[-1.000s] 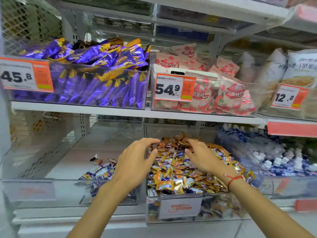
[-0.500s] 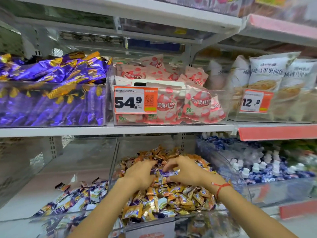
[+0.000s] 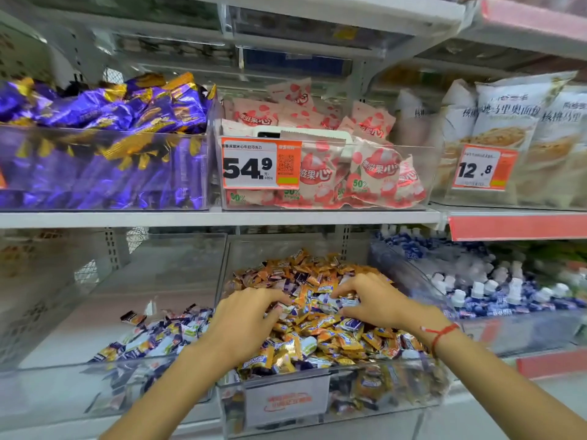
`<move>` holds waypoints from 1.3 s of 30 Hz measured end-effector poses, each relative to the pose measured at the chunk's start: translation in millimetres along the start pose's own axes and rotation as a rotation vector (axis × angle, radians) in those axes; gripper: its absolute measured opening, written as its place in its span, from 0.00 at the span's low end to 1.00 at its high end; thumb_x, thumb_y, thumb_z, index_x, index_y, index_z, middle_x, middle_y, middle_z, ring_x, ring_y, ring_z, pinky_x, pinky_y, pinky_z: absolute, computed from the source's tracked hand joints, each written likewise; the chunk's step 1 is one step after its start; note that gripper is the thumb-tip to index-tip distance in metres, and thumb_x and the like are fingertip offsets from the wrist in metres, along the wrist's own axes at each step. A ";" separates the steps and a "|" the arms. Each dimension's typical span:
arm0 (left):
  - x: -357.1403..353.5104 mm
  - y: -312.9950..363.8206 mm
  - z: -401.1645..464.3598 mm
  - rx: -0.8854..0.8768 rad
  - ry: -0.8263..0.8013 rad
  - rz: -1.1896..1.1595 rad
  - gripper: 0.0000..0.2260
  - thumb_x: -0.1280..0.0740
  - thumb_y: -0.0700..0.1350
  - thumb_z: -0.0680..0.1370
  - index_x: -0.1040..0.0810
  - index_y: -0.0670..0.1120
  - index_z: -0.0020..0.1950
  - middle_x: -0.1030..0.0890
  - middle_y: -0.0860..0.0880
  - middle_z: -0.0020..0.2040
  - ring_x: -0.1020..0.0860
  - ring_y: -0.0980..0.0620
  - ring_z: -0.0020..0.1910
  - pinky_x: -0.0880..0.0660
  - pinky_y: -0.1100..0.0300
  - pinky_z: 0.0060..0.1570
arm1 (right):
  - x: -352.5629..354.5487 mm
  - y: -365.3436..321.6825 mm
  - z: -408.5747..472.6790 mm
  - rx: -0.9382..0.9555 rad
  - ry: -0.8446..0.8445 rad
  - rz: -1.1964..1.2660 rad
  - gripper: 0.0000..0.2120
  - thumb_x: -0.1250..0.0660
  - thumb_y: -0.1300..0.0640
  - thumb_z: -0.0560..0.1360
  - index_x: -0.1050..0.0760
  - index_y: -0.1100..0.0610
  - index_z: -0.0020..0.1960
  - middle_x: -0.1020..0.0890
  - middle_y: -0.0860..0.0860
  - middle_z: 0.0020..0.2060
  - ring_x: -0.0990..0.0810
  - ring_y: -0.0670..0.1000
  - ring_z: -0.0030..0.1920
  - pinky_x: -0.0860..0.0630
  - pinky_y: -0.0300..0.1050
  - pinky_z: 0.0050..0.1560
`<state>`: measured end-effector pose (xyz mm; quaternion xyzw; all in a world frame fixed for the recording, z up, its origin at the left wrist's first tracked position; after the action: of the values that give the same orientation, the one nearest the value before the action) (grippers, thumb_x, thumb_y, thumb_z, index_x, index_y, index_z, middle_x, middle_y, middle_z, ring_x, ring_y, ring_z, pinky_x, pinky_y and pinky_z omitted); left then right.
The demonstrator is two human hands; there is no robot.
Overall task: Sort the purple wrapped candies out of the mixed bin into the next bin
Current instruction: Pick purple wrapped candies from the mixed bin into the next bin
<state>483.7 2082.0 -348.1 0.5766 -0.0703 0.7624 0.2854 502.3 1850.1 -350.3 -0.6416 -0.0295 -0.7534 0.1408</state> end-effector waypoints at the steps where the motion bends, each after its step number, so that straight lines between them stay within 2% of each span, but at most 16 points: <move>1: 2.2 0.8 -5.6 0.007 0.024 -0.031 0.13 0.42 0.52 0.82 0.25 0.61 0.65 0.19 0.60 0.58 0.21 0.58 0.56 0.27 0.59 0.48 | -1.4 -2.4 1.4 -0.005 0.004 -0.005 0.17 0.28 0.50 0.74 0.21 0.50 0.62 0.20 0.49 0.62 0.24 0.51 0.64 0.27 0.47 0.62; 5: 12.6 1.9 -18.1 0.058 0.109 -0.131 0.12 0.41 0.54 0.82 0.25 0.63 0.63 0.17 0.60 0.50 0.19 0.60 0.45 0.24 0.59 0.46 | 5.8 -9.3 4.6 -0.014 0.158 0.111 0.10 0.31 0.54 0.75 0.18 0.50 0.56 0.15 0.48 0.52 0.18 0.48 0.53 0.23 0.43 0.53; 8: 20.9 -3.1 -24.0 0.111 0.215 -0.239 0.11 0.40 0.55 0.81 0.24 0.63 0.61 0.17 0.60 0.49 0.19 0.59 0.42 0.22 0.56 0.45 | 11.2 -10.7 3.0 -0.051 0.261 0.366 0.09 0.33 0.55 0.78 0.19 0.51 0.57 0.16 0.48 0.54 0.18 0.46 0.51 0.22 0.47 0.55; 11: 25.1 -6.1 -33.6 0.131 0.279 -0.338 0.09 0.38 0.55 0.80 0.22 0.63 0.58 0.17 0.60 0.39 0.21 0.60 0.33 0.22 0.58 0.39 | 15.4 -14.1 3.7 -0.078 0.245 0.439 0.11 0.34 0.52 0.79 0.22 0.50 0.60 0.18 0.49 0.57 0.18 0.47 0.52 0.23 0.47 0.58; 15: 24.7 -8.7 -41.4 0.120 0.262 -0.319 0.09 0.39 0.56 0.80 0.23 0.64 0.58 0.18 0.61 0.41 0.20 0.60 0.32 0.22 0.59 0.38 | 17.1 -18.8 9.0 -0.112 0.222 0.307 0.12 0.35 0.50 0.79 0.23 0.50 0.61 0.17 0.51 0.55 0.21 0.51 0.59 0.25 0.51 0.59; 19: 25.3 -13.2 -44.8 0.111 0.251 -0.322 0.09 0.40 0.56 0.80 0.23 0.65 0.58 0.18 0.61 0.43 0.20 0.58 0.33 0.22 0.57 0.37 | 19.3 -10.1 11.2 -0.175 0.115 -0.218 0.19 0.42 0.53 0.82 0.35 0.51 0.73 0.18 0.56 0.56 0.22 0.58 0.58 0.31 0.49 0.59; 24: 28.0 -17.9 -43.5 0.089 0.279 -0.378 0.08 0.37 0.53 0.80 0.22 0.62 0.57 0.19 0.63 0.43 0.19 0.57 0.34 0.21 0.55 0.38 | 29.2 -8.1 1.3 -0.147 0.250 -0.086 0.15 0.45 0.60 0.83 0.26 0.52 0.66 0.17 0.55 0.46 0.20 0.56 0.47 0.32 0.45 0.37; 26: 25.5 -21.8 -41.9 0.096 0.306 -0.429 0.09 0.35 0.52 0.79 0.20 0.61 0.57 0.18 0.61 0.43 0.19 0.59 0.39 0.20 0.53 0.41 | 34.0 -20.5 6.8 -0.110 0.156 0.035 0.16 0.46 0.62 0.82 0.25 0.55 0.65 0.20 0.52 0.36 0.23 0.44 0.33 0.34 0.36 0.32; 27: 23.5 -23.4 -40.9 0.101 0.312 -0.447 0.09 0.34 0.51 0.79 0.20 0.60 0.57 0.17 0.61 0.44 0.19 0.60 0.42 0.20 0.53 0.43 | 28.7 -21.7 9.1 -0.110 0.065 0.086 0.15 0.45 0.60 0.82 0.24 0.54 0.64 0.20 0.50 0.38 0.24 0.40 0.31 0.33 0.34 0.32; 28: 21.5 -24.4 -40.1 0.109 0.310 -0.455 0.09 0.34 0.51 0.78 0.20 0.60 0.57 0.17 0.60 0.45 0.19 0.61 0.44 0.20 0.53 0.45 | 27.8 -30.2 13.0 -0.116 -0.031 0.089 0.14 0.42 0.56 0.81 0.24 0.53 0.63 0.19 0.50 0.46 0.22 0.37 0.36 0.28 0.36 0.38; 30: 18.5 -25.5 -39.0 0.121 0.309 -0.466 0.09 0.33 0.51 0.78 0.20 0.60 0.57 0.17 0.60 0.46 0.20 0.62 0.47 0.20 0.53 0.47 | -3.1 -0.9 22.6 -0.137 -0.183 -0.014 0.19 0.35 0.45 0.76 0.24 0.54 0.62 0.21 0.55 0.58 0.21 0.52 0.55 0.23 0.52 0.53; 31: 17.8 -25.7 -38.8 0.122 0.313 -0.473 0.09 0.33 0.51 0.78 0.20 0.60 0.57 0.17 0.60 0.46 0.20 0.62 0.47 0.20 0.53 0.47 | -24.4 24.6 29.9 -0.219 -0.258 -0.074 0.22 0.32 0.41 0.72 0.23 0.54 0.60 0.21 0.59 0.58 0.22 0.58 0.55 0.23 0.58 0.53; 32: 17.6 -25.7 -38.7 0.122 0.313 -0.480 0.09 0.34 0.51 0.78 0.20 0.61 0.57 0.17 0.60 0.47 0.20 0.62 0.46 0.20 0.53 0.47 | -45.5 49.0 34.3 -0.259 -0.333 -0.072 0.24 0.29 0.38 0.68 0.22 0.51 0.58 0.20 0.59 0.56 0.22 0.57 0.52 0.22 0.59 0.51; 36: 18.2 -27.7 -39.0 0.104 0.301 -0.513 0.09 0.34 0.52 0.78 0.20 0.62 0.57 0.16 0.59 0.47 0.19 0.62 0.45 0.19 0.52 0.45 | -12.1 -5.4 15.1 -0.160 -0.162 0.102 0.16 0.31 0.40 0.73 0.18 0.53 0.43 0.18 0.48 0.42 0.21 0.50 0.43 0.26 0.48 0.43; 37: 18.2 -28.4 -39.1 0.097 0.297 -0.524 0.09 0.34 0.52 0.78 0.20 0.62 0.57 0.16 0.59 0.47 0.19 0.62 0.44 0.19 0.52 0.46 | 1.2 -23.0 6.6 -0.140 -0.084 0.169 0.15 0.32 0.42 0.74 0.17 0.53 0.43 0.17 0.47 0.43 0.21 0.49 0.45 0.27 0.44 0.42; 39: 18.7 -29.3 -39.5 0.084 0.294 -0.550 0.09 0.34 0.51 0.79 0.20 0.61 0.57 0.17 0.60 0.48 0.19 0.63 0.46 0.19 0.54 0.47 | 9.1 -30.2 -7.2 -0.089 -0.025 0.339 0.17 0.32 0.43 0.74 0.17 0.54 0.53 0.17 0.49 0.55 0.20 0.48 0.56 0.26 0.41 0.53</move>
<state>462.4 2130.1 -350.2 0.4686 0.1619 0.7340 0.4642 486.6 1875.8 -338.5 -0.6522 0.1107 -0.7115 0.2372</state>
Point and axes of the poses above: each hand's wrist, its own z-axis towards the middle knuckle, its own x-axis out of the back of the hand, y = z × x, the point moved 2 cm from there along z, towards the middle knuckle
